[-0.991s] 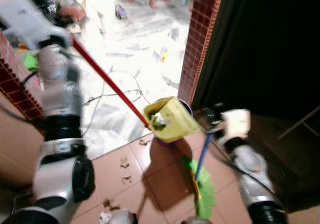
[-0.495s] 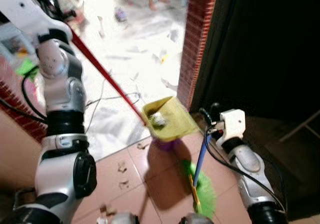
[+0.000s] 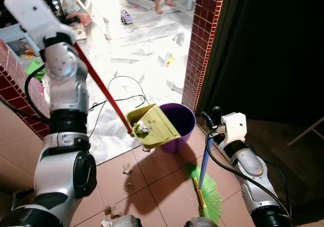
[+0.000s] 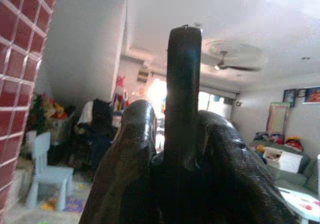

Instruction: Sweep floor

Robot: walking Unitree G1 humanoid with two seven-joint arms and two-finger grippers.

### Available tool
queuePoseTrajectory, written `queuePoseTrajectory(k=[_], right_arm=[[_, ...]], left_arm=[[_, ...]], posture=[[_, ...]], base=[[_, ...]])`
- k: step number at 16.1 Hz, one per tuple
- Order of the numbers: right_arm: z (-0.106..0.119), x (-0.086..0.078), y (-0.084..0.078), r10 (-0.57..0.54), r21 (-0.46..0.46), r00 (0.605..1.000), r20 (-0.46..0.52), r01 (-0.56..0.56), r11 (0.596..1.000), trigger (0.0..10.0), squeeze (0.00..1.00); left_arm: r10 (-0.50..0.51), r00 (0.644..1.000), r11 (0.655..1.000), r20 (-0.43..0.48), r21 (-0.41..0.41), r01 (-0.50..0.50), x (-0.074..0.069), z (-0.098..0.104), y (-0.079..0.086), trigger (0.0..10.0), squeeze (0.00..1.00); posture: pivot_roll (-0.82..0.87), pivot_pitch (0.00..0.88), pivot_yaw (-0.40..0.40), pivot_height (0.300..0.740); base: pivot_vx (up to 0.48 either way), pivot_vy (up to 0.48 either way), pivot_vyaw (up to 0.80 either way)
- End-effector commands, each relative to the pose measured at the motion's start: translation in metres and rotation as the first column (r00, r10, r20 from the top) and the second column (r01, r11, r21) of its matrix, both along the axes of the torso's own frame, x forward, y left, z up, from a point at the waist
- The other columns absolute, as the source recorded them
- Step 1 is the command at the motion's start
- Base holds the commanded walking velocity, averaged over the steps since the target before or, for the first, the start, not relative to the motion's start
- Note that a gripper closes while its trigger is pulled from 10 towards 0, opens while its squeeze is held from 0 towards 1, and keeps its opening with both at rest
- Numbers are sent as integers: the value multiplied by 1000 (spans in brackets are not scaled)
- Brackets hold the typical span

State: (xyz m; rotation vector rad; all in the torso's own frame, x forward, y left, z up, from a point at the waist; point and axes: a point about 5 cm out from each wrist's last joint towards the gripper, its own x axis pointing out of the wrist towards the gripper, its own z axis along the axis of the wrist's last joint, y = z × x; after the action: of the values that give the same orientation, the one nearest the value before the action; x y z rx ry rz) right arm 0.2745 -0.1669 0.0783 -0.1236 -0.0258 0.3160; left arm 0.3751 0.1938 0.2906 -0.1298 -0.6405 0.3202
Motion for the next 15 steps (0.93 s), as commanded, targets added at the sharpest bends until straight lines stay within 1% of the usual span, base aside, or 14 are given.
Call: queuePoseTrajectory(k=[1, 3, 4, 7, 8, 9, 10, 11, 12, 13, 14, 15], right_arm=[[3, -1, -1, -8, -6, 1000, 10, 8, 1000, 10000, 0], [4, -2, 0, -8, -5, 1000, 15, 8, 1000, 10000, 0], [5, -3, 1, -7, -5, 1000, 19, 7, 1000, 10000, 0], [6, -9, 0, -18, -3, 1000, 25, 18, 1000, 10000, 0], [6, -11, -1, -24, -4, 999, 26, 24, 1000, 10000, 0], [6, -12, -3, -34, -3, 999, 25, 34, 999, 10000, 0], [6, -13, -4, -38, -3, 999, 25, 38, 999, 10000, 0], [7, -15, -5, -42, -2, 999, 24, 42, 999, 10000, 0], [7, -16, -5, -43, -2, 999, 24, 44, 999, 10000, 0], [7, -17, -5, -49, -1, 999, 23, 49, 999, 10000, 0], [7, -17, -4, -50, -1, 998, 23, 50, 999, 10000, 0], [8, -17, -4, -51, 1, 998, 25, 51, 999, 10000, 0]], left_arm=[[-19, 993, 998, 116, 55, 12, -3, 27, -12, 10000, 0], [-47, 987, 991, 151, 128, 27, 2, 38, -25, 10000, 0], [-75, 984, 982, 164, 182, 44, 6, 47, -35, 10000, 0], [-139, 977, 971, 160, 216, 103, 15, 57, -59, 10000, 0], [-150, 975, 967, 163, 229, 111, 15, 58, -64, 10000, 0], [-179, 971, 961, 158, 242, 138, 16, 56, -74, 10000, 0], [-198, 968, 957, 155, 245, 156, 16, 54, -80, 10000, 0], [-247, 957, 943, 152, 263, 201, 15, 50, -95, 10000, 0], [-266, 952, 937, 149, 271, 219, 15, 47, -101, 10000, 0], [-329, 934, 911, 138, 306, 276, 12, 38, -118, 10000, 0], [-382, 915, 882, 130, 345, 320, 9, 30, -132, 10000, 0], [-472, 873, 826, 123, 409, 389, 1, 21, -149, 10000, 0]], posture=[[-189, 0, 77, 740], [-200, 0, 81, 740], [-216, 0, 90, 740], [-247, 0, 112, 740], [-256, 0, 118, 740], [-262, 0, 123, 740], [-264, 0, 126, 740], [-268, 0, 132, 740], [-270, 0, 135, 740], [-269, 0, 137, 740], [-269, 0, 138, 740], [-266, 0, 139, 740]], base=[[0, 0, 0], [0, 0, 0], [0, 0, 0], [0, 0, 0], [0, 0, 0], [0, 0, 0], [0, 0, 0], [0, 0, 0], [0, 0, 0], [0, 0, 0], [0, 0, 0], [0, 0, 0]])
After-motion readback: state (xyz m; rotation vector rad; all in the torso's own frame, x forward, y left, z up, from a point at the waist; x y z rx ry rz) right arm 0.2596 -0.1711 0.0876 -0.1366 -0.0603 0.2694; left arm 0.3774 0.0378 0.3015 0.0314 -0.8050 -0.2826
